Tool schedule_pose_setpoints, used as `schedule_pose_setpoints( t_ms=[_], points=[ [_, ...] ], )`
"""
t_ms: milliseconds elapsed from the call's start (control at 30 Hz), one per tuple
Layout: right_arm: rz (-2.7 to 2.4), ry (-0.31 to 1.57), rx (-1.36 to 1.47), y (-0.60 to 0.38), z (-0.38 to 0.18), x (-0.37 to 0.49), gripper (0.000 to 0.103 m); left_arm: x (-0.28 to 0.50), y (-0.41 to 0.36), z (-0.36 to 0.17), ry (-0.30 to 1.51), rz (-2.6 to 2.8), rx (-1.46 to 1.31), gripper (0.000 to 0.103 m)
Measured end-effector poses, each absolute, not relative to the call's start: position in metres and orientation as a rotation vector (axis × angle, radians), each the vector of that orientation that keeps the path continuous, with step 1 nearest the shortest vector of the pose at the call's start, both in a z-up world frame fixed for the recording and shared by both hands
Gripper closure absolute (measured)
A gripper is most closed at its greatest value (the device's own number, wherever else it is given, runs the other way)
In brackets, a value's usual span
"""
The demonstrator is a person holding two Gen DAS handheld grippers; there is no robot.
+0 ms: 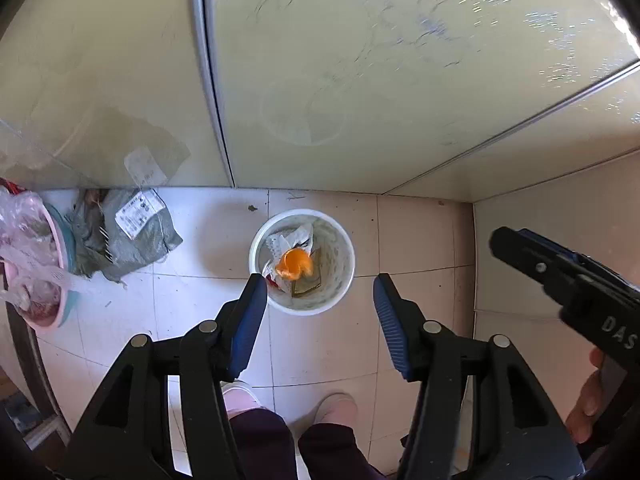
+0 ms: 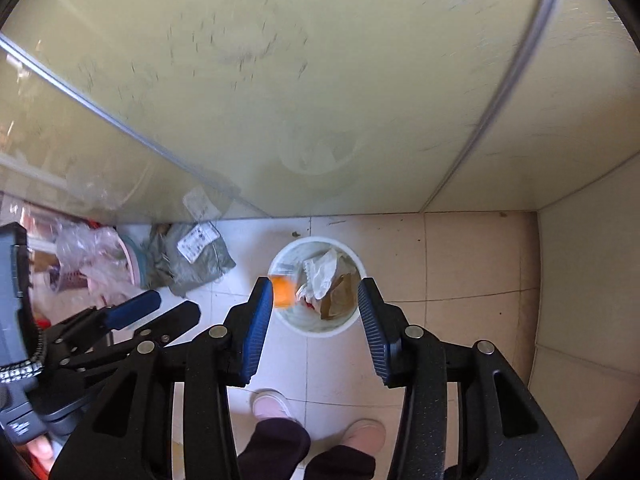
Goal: Collect trash
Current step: 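Open the left tool over the bin while the right tool releases the tissue, then raise both tools back up to the counter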
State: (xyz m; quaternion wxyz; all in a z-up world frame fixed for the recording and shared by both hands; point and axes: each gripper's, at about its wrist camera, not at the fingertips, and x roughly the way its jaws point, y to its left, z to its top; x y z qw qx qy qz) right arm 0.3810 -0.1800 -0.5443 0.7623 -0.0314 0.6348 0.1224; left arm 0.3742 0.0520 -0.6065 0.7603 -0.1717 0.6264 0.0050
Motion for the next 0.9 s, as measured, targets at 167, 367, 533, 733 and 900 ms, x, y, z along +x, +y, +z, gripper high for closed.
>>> schedule_pose_setpoints(
  t_ms=[167, 367, 533, 733, 900],
  points=[
    [0.254, 1.347, -0.054, -0.174, -0.508, 0.376, 0.062, 0.37, 0.05, -0.564, 1.339, 0.01, -0.331, 0.049],
    [0.26, 1.286, -0.034, -0.164, -0.442, 0.366, 0.062, 0.361, 0.054, -0.479, 1.26, 0.011, -0.273, 0.049],
    [0.271, 1.208, -0.02, -0.155, -0.368, 0.35, 0.062, 0.345, 0.063, -0.393, 1.17, 0.005, -0.25, 0.049],
    [0.282, 1.072, -0.007, -0.142, -0.27, 0.326, 0.062, 0.328, 0.076, -0.292, 1.04, -0.003, -0.245, 0.049],
    [0.279, 0.931, 0.004, -0.127, -0.193, 0.299, 0.062, 0.31, 0.085, -0.213, 0.921, -0.023, -0.195, 0.049]
  ],
)
